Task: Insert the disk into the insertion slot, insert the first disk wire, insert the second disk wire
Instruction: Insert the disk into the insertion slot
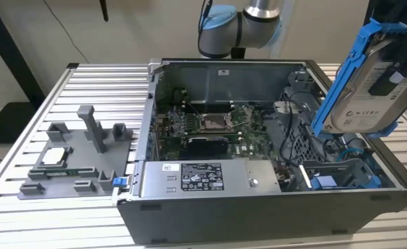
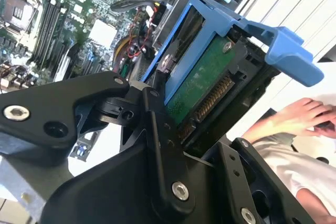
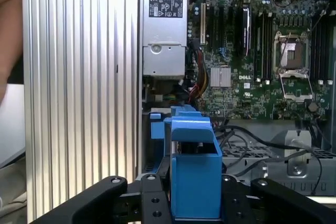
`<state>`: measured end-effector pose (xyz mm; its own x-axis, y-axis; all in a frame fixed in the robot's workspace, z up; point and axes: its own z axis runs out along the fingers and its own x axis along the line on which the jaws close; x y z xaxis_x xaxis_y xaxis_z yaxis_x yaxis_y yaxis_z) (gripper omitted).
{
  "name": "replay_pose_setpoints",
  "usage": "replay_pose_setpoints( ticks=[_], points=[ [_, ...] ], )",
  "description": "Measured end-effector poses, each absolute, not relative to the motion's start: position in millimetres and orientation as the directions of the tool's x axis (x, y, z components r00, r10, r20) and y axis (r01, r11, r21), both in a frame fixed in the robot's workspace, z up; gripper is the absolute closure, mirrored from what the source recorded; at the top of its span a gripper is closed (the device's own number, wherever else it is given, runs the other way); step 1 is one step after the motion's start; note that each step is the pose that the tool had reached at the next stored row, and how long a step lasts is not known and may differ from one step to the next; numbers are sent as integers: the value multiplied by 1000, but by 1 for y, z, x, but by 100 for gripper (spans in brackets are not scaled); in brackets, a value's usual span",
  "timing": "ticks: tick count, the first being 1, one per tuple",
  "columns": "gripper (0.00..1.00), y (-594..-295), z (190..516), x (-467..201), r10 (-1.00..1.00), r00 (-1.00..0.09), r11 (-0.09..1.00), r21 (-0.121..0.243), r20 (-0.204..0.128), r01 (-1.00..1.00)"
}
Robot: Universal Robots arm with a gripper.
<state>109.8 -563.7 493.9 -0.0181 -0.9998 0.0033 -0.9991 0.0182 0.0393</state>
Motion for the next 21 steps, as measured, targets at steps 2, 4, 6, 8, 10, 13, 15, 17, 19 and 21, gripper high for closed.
replay_pose_setpoints(
  ticks=[2, 4, 6, 8, 10, 13, 15, 17, 19, 21],
  points=[
    [100, -566, 493, 110, -1000, -18, 18, 39, 3, -999],
    [100, -567, 491, 111, -1000, -18, 18, 39, 3, -999],
    [100, -569, 488, 111, -1000, -18, 18, 39, 3, -999],
    [100, -570, 486, 112, -1000, -18, 18, 39, 3, -999],
    [100, -572, 482, 113, -1000, -18, 18, 39, 2, -999],
    [100, -572, 478, 113, -1000, -18, 18, 39, 2, -999],
    [100, -573, 474, 114, -1000, -18, 18, 39, 1, -999],
    [100, -573, 471, 116, -1000, -18, 18, 39, 2, -999],
    [100, -575, 468, 118, -1000, -18, 18, 40, 0, -999],
    [100, -576, 465, 120, -1000, -18, 18, 41, -4, -999]
  ],
)
